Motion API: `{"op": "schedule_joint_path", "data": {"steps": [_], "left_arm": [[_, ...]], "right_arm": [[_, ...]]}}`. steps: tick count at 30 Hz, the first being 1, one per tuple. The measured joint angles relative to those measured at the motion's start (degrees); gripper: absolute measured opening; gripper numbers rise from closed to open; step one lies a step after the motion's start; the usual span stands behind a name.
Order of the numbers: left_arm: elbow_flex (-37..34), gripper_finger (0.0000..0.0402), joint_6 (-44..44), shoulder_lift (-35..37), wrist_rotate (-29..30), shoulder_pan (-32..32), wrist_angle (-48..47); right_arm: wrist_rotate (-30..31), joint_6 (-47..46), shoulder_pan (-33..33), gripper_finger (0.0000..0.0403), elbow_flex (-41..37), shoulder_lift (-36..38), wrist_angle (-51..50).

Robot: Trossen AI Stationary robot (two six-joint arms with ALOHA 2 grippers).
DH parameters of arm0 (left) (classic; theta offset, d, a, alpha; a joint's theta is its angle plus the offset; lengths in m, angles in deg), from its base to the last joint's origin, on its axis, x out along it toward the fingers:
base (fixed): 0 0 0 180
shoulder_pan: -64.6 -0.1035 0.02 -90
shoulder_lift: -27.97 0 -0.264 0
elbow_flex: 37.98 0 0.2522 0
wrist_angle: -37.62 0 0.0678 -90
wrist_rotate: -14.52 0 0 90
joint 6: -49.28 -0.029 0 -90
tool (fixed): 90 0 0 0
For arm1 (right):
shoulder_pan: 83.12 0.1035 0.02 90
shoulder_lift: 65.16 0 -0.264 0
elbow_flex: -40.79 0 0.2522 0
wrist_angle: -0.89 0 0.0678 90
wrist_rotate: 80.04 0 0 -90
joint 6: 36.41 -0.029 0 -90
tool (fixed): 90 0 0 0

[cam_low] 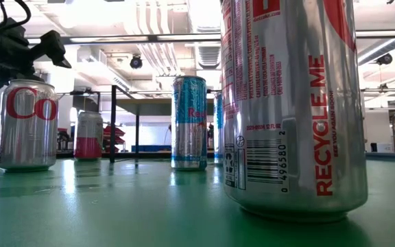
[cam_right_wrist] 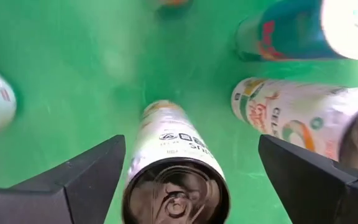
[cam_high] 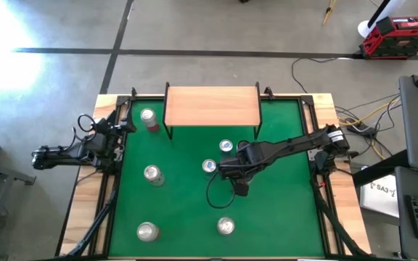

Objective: Place canned beverage on shelf
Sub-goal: Move the soda cans to the center of the table, then put the top white-yellow soda can on the shelf

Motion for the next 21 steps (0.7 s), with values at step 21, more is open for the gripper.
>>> {"op": "schedule_joint_path", "data": {"steps": [21], "left_arm": [[0.00,0.0389,0.00,0.00,0.02,0.02,0.00]], "right_arm": [[3.16,-57.36,-0.02,0.0361,4.25,0.04,-0.73]]}}
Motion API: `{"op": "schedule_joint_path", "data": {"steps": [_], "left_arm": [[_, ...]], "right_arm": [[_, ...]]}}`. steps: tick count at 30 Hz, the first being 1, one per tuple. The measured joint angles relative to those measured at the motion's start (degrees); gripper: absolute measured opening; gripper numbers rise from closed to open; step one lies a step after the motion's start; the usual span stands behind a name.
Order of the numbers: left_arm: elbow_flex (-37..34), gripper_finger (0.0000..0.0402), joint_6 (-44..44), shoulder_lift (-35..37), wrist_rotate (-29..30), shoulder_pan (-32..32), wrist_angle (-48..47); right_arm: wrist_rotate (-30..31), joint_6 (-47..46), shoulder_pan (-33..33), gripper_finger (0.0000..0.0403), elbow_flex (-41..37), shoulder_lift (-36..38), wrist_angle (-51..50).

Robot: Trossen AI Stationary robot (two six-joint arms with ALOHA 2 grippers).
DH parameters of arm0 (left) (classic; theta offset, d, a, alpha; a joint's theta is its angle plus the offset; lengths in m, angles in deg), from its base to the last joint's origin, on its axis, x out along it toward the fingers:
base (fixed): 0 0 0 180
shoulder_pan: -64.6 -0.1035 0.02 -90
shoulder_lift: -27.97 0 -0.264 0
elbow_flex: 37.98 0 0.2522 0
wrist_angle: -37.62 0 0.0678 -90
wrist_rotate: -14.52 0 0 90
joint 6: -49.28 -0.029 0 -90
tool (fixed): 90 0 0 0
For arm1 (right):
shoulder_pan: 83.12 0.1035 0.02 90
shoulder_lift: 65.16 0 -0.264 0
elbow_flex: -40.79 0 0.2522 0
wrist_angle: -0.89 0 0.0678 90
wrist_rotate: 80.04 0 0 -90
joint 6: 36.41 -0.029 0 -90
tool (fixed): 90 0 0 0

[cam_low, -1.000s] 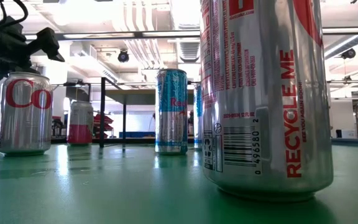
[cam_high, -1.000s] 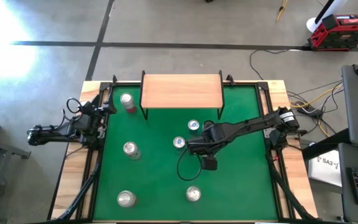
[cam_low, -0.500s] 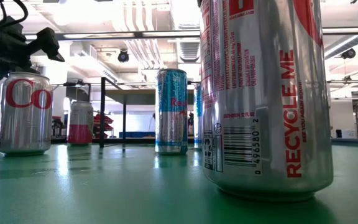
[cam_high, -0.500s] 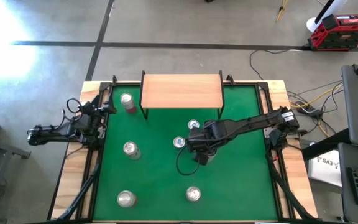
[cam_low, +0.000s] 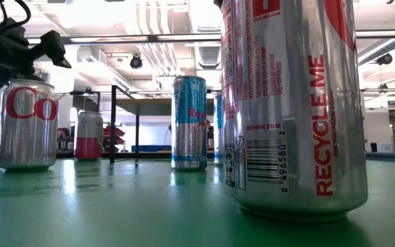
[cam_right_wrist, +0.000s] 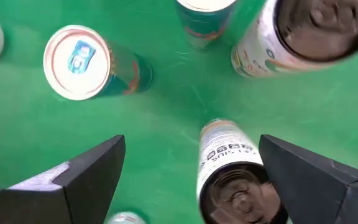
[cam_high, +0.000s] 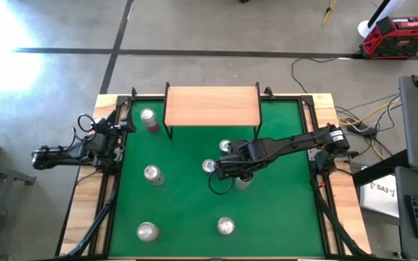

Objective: Place canned beverage on shelf
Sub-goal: Put the top white-yellow soda can on the shelf

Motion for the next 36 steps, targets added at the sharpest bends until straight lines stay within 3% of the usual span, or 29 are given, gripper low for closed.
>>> {"op": "schedule_joint_path", "data": {"steps": [11,15,21,26,31,36], "left_arm": [[0.00,0.0389,0.02,0.00,-0.02,-0.02,0.00],[0.00,0.0389,0.02,0.00,0.00,-0.02,0.00],[-0.01,0.0389,0.01,0.00,0.00,0.00,0.00],[0.00,0.0389,0.00,0.00,0.00,-0.01,-0.01],[0.00,0.0389,0.00,0.00,-0.01,-0.01,-0.01],[0.00,0.0389,0.02,0.00,-0.01,-0.01,0.00]], "right_arm": [[-0.18,-5.00,0.04,0.0348,0.01,0.00,0.60],[0.30,-7.92,0.02,0.0340,3.44,-0.02,-4.02],[9.44,-15.47,0.84,0.0338,7.98,-0.09,-12.86],[17.78,-15.62,3.79,0.0338,5.74,-1.00,-12.74],[27.27,-21.84,5.76,0.0338,3.46,-1.93,-14.03],[29.30,-26.70,6.13,0.0338,1.47,-1.95,-14.58]]}}
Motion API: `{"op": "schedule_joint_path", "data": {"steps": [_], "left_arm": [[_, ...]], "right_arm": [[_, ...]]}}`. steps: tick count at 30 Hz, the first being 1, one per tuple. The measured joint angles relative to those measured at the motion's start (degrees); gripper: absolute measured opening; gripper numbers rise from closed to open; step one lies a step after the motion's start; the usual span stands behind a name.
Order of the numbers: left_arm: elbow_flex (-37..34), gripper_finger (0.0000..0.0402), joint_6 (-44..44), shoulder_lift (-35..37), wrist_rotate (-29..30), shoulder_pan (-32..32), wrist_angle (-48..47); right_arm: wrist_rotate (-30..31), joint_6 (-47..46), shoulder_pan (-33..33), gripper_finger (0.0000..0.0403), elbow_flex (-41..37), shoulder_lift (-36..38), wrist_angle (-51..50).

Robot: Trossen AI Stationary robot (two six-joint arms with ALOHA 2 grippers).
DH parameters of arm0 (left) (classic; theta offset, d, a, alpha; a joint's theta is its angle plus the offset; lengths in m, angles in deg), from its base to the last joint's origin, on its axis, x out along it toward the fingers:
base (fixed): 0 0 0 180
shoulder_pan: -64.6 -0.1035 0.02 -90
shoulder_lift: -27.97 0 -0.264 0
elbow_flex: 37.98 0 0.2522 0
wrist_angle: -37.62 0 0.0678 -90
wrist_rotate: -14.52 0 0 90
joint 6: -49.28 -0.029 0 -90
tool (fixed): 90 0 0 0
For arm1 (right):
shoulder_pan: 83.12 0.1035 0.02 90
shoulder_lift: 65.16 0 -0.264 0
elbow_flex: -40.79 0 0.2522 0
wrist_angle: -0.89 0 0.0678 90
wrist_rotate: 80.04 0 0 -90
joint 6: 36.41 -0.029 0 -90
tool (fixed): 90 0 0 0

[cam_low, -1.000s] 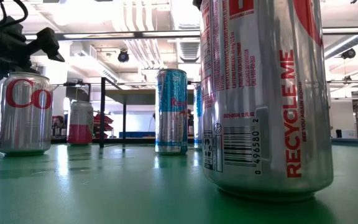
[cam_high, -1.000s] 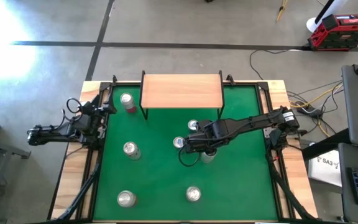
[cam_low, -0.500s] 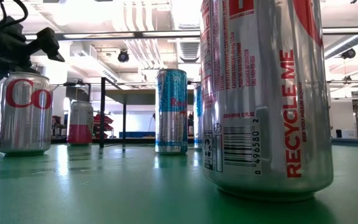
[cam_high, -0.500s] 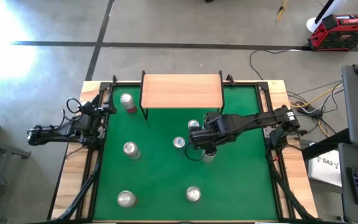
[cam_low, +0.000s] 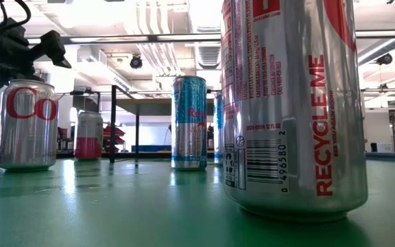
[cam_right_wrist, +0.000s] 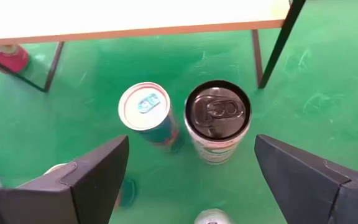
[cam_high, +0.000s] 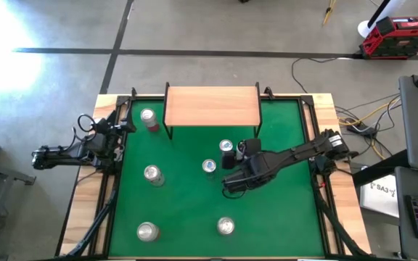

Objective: Place canned beverage on shelf
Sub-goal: Put the top white-yellow soda can on the shelf

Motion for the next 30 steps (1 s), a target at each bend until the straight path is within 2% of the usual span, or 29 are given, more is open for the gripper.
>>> {"op": "schedule_joint_path", "data": {"steps": [16,23,30], "left_arm": [[0.00,0.0389,-0.01,-0.01,0.01,0.01,0.00],[0.00,0.0389,-0.01,-0.01,0.00,0.00,-0.02],[0.00,0.0389,0.01,0.00,-0.01,0.00,-0.01]], "right_arm": [[-1.58,-2.54,-2.36,0.0338,-4.40,0.01,-0.05],[-10.64,0.25,-7.87,0.0338,-4.40,0.13,-0.02],[-11.72,5.02,-9.15,0.0338,-4.42,0.20,1.66]]}}
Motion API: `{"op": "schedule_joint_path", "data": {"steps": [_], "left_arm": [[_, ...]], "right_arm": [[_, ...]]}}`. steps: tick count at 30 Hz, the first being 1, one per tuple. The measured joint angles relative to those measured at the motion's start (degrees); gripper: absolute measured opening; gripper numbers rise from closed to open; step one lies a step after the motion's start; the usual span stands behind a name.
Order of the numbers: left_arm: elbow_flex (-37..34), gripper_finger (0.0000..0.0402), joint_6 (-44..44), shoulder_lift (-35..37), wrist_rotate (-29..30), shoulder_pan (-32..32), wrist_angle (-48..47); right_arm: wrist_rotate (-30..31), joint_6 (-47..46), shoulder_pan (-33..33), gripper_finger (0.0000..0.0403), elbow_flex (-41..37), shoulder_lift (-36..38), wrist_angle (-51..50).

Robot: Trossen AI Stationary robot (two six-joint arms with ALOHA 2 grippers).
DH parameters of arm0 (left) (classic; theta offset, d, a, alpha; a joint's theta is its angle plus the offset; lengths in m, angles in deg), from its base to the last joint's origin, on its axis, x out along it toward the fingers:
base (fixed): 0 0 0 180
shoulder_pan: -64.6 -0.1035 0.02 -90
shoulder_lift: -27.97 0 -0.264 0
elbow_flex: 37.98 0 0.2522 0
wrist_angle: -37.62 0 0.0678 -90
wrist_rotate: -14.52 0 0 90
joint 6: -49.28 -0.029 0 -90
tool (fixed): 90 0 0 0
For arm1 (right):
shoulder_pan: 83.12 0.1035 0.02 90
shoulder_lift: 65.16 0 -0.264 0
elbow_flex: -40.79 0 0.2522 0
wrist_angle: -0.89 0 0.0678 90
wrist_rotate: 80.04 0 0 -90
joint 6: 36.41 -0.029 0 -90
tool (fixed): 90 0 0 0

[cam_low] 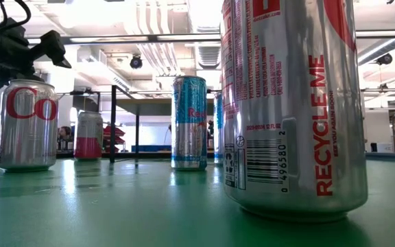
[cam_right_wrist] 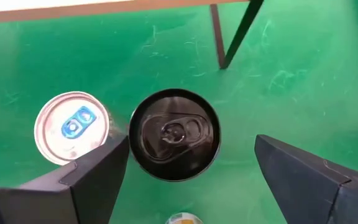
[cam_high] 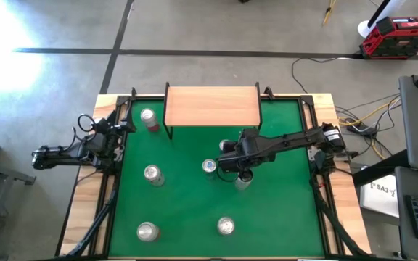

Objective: Place canned beverage on shelf
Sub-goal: Put the top white-yellow soda can on the shelf

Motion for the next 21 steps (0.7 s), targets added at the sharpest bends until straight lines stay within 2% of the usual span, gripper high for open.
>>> {"op": "schedule_joint_path", "data": {"steps": [13,21], "left_arm": [[0.00,0.0389,0.00,-0.02,0.01,-0.01,0.01],[0.00,0.0389,-0.01,-0.02,0.01,0.00,0.01]], "right_arm": [[1.67,0.49,-0.54,0.0338,-0.07,-0.30,2.14],[1.00,-0.47,-1.31,0.0338,-4.10,-0.35,4.04]]}}
